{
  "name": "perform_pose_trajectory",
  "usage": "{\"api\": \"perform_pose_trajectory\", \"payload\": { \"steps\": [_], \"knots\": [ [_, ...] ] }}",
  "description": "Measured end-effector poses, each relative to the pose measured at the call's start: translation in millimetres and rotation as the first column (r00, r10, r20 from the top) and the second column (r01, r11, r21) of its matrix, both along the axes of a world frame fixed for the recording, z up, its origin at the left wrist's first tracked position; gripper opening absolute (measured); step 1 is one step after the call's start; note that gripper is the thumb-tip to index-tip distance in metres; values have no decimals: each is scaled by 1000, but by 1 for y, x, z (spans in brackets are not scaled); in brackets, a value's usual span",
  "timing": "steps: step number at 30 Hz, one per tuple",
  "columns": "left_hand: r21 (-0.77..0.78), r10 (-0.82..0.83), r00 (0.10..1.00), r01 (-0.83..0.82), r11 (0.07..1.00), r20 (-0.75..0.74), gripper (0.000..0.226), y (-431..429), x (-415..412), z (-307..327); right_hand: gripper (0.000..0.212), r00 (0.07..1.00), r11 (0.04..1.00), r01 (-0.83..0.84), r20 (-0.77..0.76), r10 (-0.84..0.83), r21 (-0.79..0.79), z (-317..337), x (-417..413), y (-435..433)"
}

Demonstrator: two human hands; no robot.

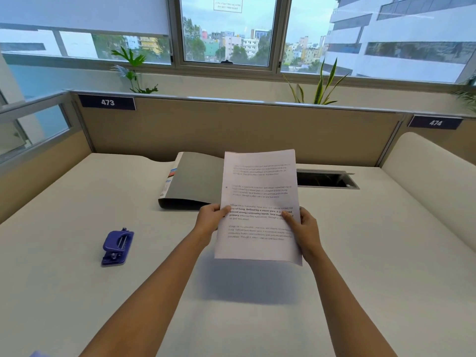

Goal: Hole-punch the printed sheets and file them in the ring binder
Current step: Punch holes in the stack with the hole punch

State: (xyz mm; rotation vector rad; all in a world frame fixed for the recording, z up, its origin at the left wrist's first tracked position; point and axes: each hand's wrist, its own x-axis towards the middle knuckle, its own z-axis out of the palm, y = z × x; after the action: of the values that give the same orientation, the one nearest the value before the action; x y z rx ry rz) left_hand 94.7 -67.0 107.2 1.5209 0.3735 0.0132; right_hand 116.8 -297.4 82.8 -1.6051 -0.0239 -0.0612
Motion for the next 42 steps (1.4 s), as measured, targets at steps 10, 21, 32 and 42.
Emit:
{"api": "perform_pose_trajectory", "payload": {
  "steps": [10,21,32,42],
  "knots": [
    [-83,7,992,-18,996,-128,22,-31,15,-16,26,998,997,27,-60,-32,-75,-11,17,-35],
    [14,142,982,-142,990,-126,20,-84,48,-29,36,984,990,65,-156,-84,-127,-31,26,-80],
    [39,-11,989,17,999,-150,17,-140,75,-33,39,968,973,181,-149,-203,-144,-40,50,-138],
    [88,-117,974,136,987,-192,31,-181,86,-54,42,951,945,179,-196,-237,-274,-51,87,-193]
  ]
}}
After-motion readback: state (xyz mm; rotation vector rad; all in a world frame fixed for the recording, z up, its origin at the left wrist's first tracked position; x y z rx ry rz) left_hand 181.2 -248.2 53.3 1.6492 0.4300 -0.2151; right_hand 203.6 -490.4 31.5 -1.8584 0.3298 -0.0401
